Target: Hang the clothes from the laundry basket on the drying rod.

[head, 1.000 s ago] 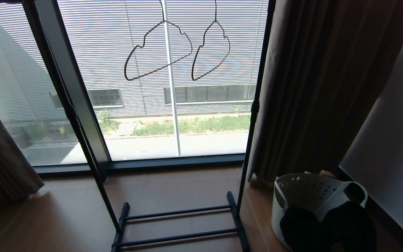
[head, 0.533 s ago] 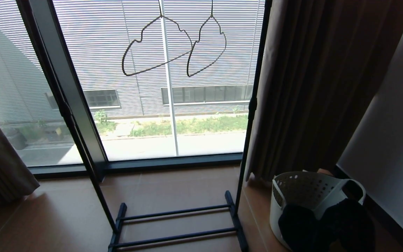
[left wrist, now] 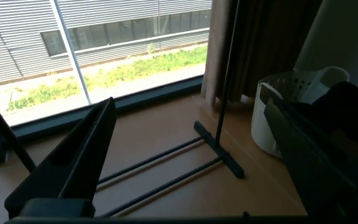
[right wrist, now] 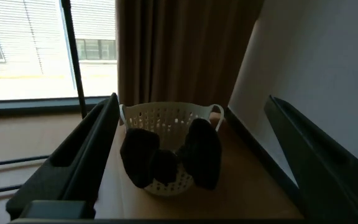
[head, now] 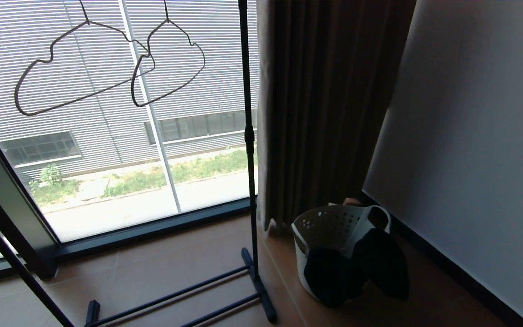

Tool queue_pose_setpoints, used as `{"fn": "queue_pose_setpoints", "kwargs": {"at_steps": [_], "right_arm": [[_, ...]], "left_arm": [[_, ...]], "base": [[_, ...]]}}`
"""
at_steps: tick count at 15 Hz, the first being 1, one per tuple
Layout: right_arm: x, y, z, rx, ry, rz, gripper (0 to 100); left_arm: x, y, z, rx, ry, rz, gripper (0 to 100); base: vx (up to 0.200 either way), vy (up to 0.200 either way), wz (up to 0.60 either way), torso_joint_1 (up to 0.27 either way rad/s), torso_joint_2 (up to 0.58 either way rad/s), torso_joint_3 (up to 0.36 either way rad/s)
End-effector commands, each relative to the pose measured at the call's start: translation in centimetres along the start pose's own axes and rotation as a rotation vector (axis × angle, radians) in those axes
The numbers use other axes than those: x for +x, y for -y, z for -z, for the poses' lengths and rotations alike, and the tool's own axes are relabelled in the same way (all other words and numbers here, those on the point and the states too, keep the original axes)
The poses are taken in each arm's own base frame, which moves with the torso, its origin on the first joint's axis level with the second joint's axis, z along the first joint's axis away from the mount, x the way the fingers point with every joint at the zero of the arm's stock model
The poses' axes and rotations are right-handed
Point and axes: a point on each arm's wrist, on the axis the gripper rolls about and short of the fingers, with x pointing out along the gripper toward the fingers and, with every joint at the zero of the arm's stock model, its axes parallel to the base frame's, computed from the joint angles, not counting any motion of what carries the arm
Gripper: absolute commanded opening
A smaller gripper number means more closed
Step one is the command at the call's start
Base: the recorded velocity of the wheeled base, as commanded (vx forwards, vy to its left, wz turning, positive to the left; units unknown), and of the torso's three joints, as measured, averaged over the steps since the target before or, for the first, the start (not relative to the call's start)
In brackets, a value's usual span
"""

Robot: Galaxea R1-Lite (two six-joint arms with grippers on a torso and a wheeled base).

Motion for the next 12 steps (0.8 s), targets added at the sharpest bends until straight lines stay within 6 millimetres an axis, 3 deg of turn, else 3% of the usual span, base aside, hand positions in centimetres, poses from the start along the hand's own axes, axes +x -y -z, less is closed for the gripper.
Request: {"fn": "queue_pose_setpoints", "kwargs": {"at_steps": [1, 12], "right_arm": [[0.01, 0.00, -0.01, 0.000, 0.000, 0.000, 100], [0.01, 0.00, -0.01, 0.000, -0.001, 0.002, 100]], "left_arm": [[0.00, 0.00, 0.00, -0.001, 0.000, 0.000, 100], [0.00, 0.00, 0.00, -0.001, 0.000, 0.000, 100]], "base": [[0.000, -0.200, 0.00, 0.012, 0.00, -0.007], [0.000, -0.200, 0.00, 0.002, 0.00, 0.004]]}}
